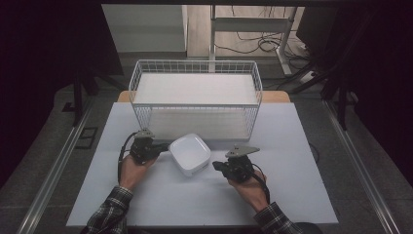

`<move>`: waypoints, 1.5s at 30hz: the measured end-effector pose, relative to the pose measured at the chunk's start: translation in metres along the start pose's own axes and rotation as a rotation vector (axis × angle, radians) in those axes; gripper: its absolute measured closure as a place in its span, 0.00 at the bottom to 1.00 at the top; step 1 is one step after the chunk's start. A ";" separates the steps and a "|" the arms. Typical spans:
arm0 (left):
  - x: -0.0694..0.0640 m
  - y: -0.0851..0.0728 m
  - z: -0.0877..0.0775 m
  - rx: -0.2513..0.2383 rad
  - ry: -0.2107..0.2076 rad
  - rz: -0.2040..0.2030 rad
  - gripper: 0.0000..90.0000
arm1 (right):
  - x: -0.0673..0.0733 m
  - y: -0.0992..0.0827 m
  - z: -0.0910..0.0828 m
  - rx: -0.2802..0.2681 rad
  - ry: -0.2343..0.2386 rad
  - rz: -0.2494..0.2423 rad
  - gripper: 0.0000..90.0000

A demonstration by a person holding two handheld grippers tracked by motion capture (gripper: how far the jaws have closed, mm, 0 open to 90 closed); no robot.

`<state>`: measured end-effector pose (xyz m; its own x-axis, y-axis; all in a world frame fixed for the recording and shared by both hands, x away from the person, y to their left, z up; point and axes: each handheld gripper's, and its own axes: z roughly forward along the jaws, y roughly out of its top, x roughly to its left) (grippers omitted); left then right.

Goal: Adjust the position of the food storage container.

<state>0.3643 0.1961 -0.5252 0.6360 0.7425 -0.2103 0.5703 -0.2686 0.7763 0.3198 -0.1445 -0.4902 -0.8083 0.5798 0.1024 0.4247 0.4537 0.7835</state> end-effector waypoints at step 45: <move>-0.061 -0.022 -0.015 0.082 -0.033 0.034 0.97 | -0.025 0.001 0.022 0.064 -0.079 0.009 0.99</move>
<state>0.3058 0.1658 -0.5206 0.6718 0.7116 -0.2057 0.5879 -0.3434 0.7324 0.3492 -0.1441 -0.5054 -0.7707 0.6345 0.0580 0.4587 0.4894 0.7417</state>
